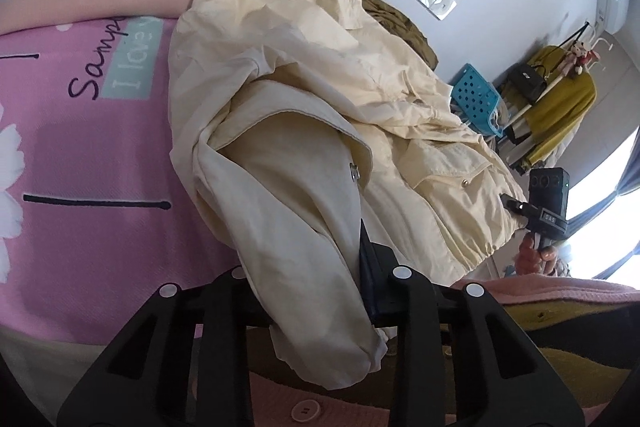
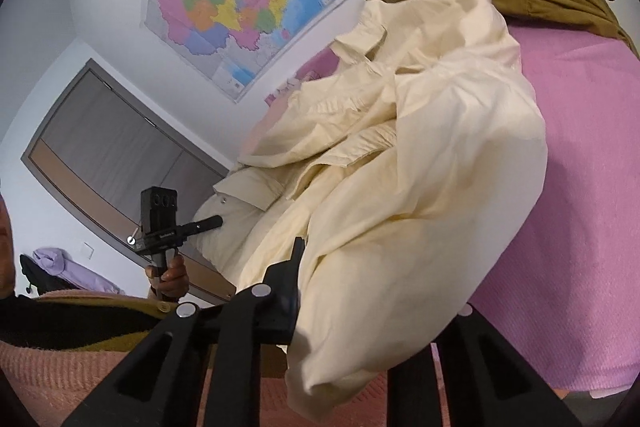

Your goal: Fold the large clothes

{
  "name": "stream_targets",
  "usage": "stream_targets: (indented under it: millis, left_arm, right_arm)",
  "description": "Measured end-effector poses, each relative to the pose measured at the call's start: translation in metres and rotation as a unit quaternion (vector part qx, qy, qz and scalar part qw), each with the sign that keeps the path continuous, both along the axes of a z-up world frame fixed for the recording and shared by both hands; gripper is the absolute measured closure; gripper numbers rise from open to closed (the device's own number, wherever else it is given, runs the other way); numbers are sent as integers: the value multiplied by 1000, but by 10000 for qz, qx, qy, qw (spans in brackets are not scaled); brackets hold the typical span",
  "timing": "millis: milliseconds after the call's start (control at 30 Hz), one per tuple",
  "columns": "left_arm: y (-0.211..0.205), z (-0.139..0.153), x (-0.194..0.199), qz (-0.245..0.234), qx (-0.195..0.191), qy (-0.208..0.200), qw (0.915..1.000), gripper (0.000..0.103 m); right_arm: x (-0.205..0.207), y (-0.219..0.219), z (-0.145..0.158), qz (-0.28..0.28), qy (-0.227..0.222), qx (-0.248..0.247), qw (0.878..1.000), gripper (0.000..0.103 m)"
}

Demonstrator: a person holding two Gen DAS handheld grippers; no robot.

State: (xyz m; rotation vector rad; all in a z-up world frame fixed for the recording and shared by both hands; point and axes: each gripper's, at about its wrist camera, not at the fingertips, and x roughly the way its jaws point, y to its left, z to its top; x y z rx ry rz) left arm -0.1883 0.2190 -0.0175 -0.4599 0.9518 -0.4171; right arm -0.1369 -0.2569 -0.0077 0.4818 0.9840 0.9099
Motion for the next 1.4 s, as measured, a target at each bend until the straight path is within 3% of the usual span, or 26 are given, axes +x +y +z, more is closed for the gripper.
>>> stream_targets:
  millis: [100,133,167,200,267,333,400,500,567,700,833,933,1000,1067,1100,1200,1233,1267,1333,1400]
  left_arm:
    - [0,-4,1,-37,89,40,9999,73]
    - [0,-6,1,-58,207,94,9997,65]
    - [-2,-10,2,-31,537,187,9984,51]
    - [0,-11,3,24,725,209,9971,47]
    - [8,-7,1,93,868,163,9960,37]
    - [18,9,-9,78,862,-221,9960,30]
    - [26,32,-19,189,987,-664,9927,20]
    - [18,60,-15,200,1274,-1102,9855,19]
    - [-4,70,0,-93,1405,-1321,9812,20]
    - [-74,74,42,-851,1750,-1510,9692,20]
    - [-137,64,80,-1573,1994,-1597,9540,21]
    - [-173,50,108,-1859,2301,-1529,9429,22]
    - [-191,40,123,-2006,2493,-1436,9365,23]
    - [-207,32,138,-2175,2604,-1371,9307,23]
    - [-214,29,144,-2211,2638,-1308,9297,23]
    - [-230,24,161,-2270,2650,-1217,9292,24]
    - [-235,24,167,-2273,2644,-1175,9298,30]
    - [-239,23,174,-2267,2608,-1127,9316,55]
    - [-238,22,186,-2184,2358,-898,9427,90]
    - [-227,28,195,-1897,1988,-846,9578,94]
  right_arm:
    - [2,-2,0,-20,15,-3,10000,85]
    - [3,-1,-2,-16,40,-142,9999,83]
    - [5,-1,-5,-11,41,-379,9993,73]
    - [7,-2,-7,-86,21,-820,9966,55]
    - [11,-16,-12,-279,153,-1071,9937,45]
    - [13,-41,-7,-650,245,-1143,9910,44]
    - [11,-62,10,-1016,-37,-1186,9877,43]
    - [13,-65,34,-1165,-513,-1136,9853,41]
    - [22,-47,48,-1070,-827,-1144,9842,42]
    - [53,-3,51,-586,-1031,-987,9880,46]
    - [96,38,29,-210,-654,-1336,9887,46]
    - [121,51,8,-242,-331,-1608,9861,49]
    - [133,57,0,-187,-180,-1681,9854,73]
    - [137,62,2,-120,-274,-1621,9863,90]
    - [138,64,5,-109,-338,-1571,9870,96]
    - [133,70,28,30,-762,-1373,9876,99]
    - [130,73,38,100,-933,-1325,9867,99]
    - [126,78,48,187,-1112,-1326,9847,99]
    - [125,81,57,151,-1246,-1410,9820,99]
    - [129,74,61,11,-1221,-1369,9830,92]
